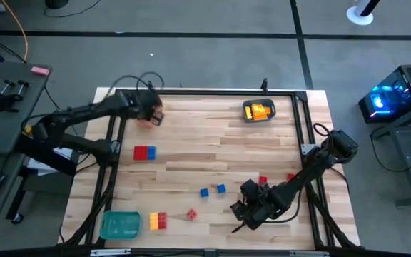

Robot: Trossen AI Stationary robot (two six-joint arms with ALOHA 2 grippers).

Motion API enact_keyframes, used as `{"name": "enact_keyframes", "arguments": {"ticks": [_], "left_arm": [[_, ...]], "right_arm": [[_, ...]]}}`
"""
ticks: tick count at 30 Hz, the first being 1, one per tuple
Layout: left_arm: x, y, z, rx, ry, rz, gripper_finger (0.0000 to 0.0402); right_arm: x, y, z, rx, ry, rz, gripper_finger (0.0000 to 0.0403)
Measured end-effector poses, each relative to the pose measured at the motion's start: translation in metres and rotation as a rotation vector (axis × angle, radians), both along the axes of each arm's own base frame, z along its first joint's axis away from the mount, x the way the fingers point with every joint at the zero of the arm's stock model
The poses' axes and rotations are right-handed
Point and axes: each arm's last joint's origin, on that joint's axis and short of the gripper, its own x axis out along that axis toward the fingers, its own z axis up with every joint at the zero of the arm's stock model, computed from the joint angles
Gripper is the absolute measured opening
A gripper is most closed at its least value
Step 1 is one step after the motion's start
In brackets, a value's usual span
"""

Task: Sort blocks
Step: Put the red game piece into the orange bin

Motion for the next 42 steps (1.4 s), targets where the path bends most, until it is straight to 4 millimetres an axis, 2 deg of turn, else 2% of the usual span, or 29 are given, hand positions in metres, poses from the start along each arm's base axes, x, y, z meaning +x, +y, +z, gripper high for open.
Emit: {"name": "enact_keyframes", "arguments": {"ticks": [5, 13, 20, 22, 25, 29, 35, 39, 42], "left_arm": [[-0.012, 0.033, -0.011, -0.083, 0.006, 0.032, 0.0093], [-0.004, 0.050, -0.038, -0.186, 0.084, -0.026, 0.0101], [-0.001, 0.053, -0.048, -0.212, 0.128, -0.052, 0.0248], [-0.002, 0.052, -0.045, -0.213, 0.123, -0.067, 0.0277], [-0.005, 0.048, -0.037, -0.207, 0.098, -0.065, 0.0297], [-0.008, 0.033, -0.026, -0.276, 0.012, -0.033, 0.0299], [-0.007, -0.023, -0.020, -0.269, -0.017, 0.001, 0.0289], [-0.011, -0.066, -0.032, -0.263, -0.060, 0.002, 0.0273], [-0.019, -0.090, -0.053, -0.331, 0.002, -0.021, 0.0220]], "right_arm": [[0.010, -0.008, 0.001, 0.025, -0.032, -0.039, 0.0258], [0.022, -0.025, 0.001, 0.017, -0.036, -0.087, 0.0258], [0.027, -0.033, 0.002, 0.005, -0.035, -0.089, 0.0258], [0.028, -0.034, 0.002, -0.001, -0.035, -0.074, 0.0258], [0.028, -0.034, 0.002, -0.014, -0.030, -0.050, 0.0258], [0.028, -0.034, 0.002, -0.027, -0.025, -0.025, 0.0258], [0.029, -0.033, 0.002, -0.048, -0.022, 0.037, 0.0258], [0.029, -0.033, 0.002, -0.060, -0.018, 0.067, 0.0258], [0.029, -0.033, 0.002, -0.067, -0.015, 0.082, 0.0258]]}}
